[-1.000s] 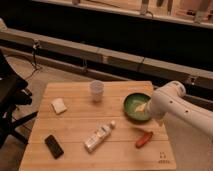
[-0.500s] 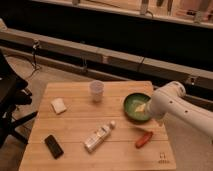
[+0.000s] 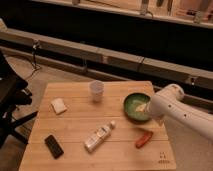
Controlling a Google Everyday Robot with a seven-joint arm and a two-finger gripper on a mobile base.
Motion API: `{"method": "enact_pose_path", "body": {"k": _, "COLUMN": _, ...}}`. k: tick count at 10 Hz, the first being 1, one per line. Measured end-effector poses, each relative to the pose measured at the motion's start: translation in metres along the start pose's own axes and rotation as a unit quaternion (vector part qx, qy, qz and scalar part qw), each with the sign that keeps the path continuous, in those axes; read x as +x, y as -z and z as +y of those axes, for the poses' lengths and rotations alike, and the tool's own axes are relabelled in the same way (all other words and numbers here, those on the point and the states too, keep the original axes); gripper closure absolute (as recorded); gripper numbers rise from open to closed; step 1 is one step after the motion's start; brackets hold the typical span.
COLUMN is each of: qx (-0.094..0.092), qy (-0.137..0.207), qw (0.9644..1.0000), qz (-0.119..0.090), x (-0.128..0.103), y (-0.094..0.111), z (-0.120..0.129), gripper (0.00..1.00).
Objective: Drag the ceramic bowl in a circle
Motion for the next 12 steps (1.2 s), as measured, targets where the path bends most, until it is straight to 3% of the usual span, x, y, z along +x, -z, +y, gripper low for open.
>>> {"method": "enact_pose_path", "body": {"k": 2, "qx": 0.0, "qy": -0.009, "qw": 1.0, "qz": 0.005, "x": 0.006, "y": -0.008, "z": 0.001, "gripper": 0.2}}
{"method": "enact_pose_path", "body": {"k": 5, "qx": -0.006, "qy": -0.018, "qw": 0.9998, "qz": -0.006, "x": 0.015, "y": -0.027, "z": 0.0, "gripper": 0.2}}
{"method": "enact_pose_path", "body": {"k": 11, "qx": -0.025, "qy": -0.047, "qw": 0.9964, "qz": -0.067, "x": 0.039, "y": -0.07, "z": 0.002, "gripper": 0.21}}
{"method": "enact_pose_path", "body": {"k": 12, "qx": -0.027, "qy": -0.05, "qw": 0.9952, "qz": -0.08, "x": 0.039, "y": -0.078, "z": 0.005, "gripper": 0.29}}
